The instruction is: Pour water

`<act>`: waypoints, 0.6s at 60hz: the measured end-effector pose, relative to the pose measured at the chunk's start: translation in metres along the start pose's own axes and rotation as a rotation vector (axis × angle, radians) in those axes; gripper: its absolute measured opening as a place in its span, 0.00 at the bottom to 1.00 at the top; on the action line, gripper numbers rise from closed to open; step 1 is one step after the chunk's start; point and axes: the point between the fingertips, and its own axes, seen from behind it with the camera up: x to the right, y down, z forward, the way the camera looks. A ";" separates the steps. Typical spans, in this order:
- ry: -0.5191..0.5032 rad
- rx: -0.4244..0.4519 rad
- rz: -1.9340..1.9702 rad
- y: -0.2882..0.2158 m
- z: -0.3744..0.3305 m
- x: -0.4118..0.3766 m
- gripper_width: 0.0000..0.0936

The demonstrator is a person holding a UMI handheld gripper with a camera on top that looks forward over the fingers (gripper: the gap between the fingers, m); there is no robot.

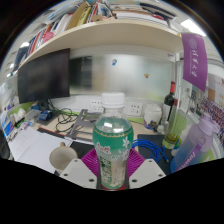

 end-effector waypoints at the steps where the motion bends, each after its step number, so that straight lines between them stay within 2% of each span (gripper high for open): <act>1: 0.002 0.006 0.010 0.001 0.002 0.002 0.34; 12: 0.016 0.054 0.059 0.008 0.019 0.014 0.34; 18: 0.029 0.046 0.065 0.025 0.025 0.020 0.34; 27: 0.033 0.095 0.046 0.024 0.020 0.020 0.34; 32: 0.050 0.102 0.031 0.023 0.020 0.020 0.38; 36: 0.057 0.102 0.037 0.023 0.020 0.020 0.47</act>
